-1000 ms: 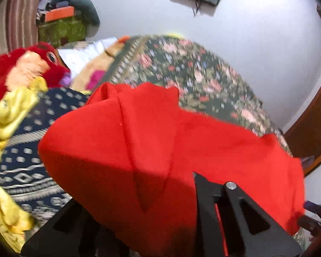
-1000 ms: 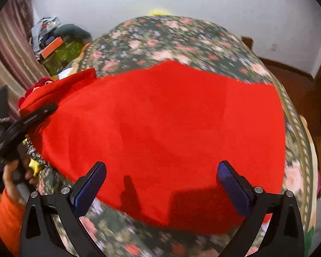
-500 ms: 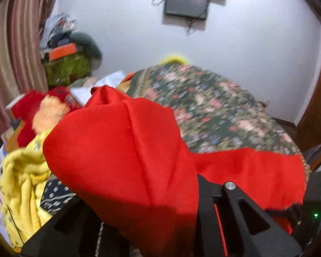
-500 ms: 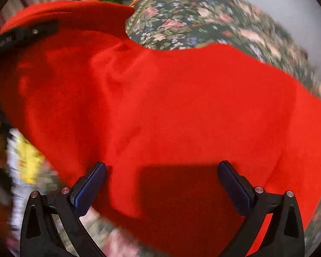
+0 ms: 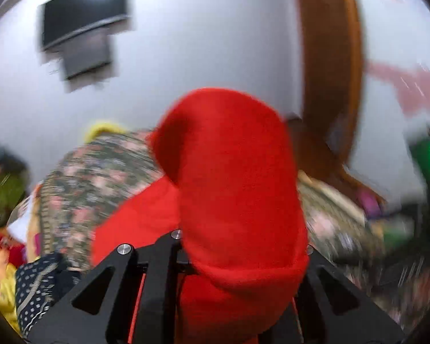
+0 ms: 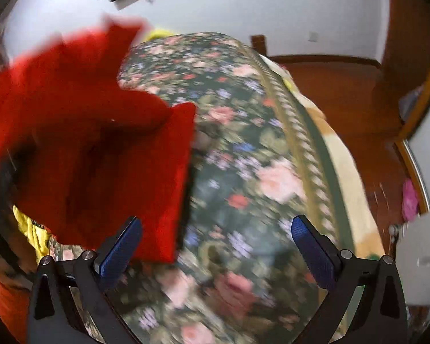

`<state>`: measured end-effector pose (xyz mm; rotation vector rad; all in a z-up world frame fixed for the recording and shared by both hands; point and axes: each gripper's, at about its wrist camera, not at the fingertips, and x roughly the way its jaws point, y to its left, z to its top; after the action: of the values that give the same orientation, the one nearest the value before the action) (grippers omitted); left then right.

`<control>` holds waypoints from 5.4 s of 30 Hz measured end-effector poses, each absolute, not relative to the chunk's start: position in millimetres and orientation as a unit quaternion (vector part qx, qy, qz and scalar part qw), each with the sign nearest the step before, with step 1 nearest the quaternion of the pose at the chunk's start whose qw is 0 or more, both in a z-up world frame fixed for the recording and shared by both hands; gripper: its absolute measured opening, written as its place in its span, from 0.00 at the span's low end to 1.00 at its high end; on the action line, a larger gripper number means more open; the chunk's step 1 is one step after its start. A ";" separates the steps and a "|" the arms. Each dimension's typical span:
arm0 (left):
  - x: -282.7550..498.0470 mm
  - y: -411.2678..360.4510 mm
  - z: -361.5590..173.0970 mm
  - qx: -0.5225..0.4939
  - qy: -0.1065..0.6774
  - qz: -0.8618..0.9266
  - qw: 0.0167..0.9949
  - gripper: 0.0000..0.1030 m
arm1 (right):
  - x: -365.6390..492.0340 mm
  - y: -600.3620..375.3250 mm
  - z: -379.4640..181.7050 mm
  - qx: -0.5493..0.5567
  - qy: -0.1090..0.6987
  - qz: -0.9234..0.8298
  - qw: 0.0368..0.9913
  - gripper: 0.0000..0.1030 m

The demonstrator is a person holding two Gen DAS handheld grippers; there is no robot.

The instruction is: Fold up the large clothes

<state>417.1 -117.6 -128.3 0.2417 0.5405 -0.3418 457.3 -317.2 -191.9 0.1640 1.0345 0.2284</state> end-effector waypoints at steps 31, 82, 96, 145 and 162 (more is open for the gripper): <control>400.8 33.9 -226.3 0.050 0.482 -0.095 0.869 0.92 | 453.0 -224.5 -266.6 0.061 0.577 0.172 0.796 1.00; 402.3 103.7 -88.3 -0.121 0.361 -0.230 0.896 0.27 | 477.1 -149.7 -137.7 0.116 0.428 0.360 0.821 0.21; 383.7 273.8 -73.5 -0.168 0.339 -0.127 0.917 0.27 | 486.3 39.6 -113.1 0.083 0.403 0.433 0.802 0.20; 306.4 373.5 -226.9 -0.112 0.456 0.091 0.878 0.88 | 499.5 114.0 -279.2 -0.106 0.500 0.328 0.794 0.87; 196.9 247.4 -17.4 -0.024 0.238 0.094 0.966 0.88 | 335.9 28.8 -34.8 -0.039 0.238 0.384 0.891 0.87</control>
<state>196.9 247.4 -17.4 -0.0493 0.4815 0.1898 335.9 28.8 -34.8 -0.0804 0.4949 0.7969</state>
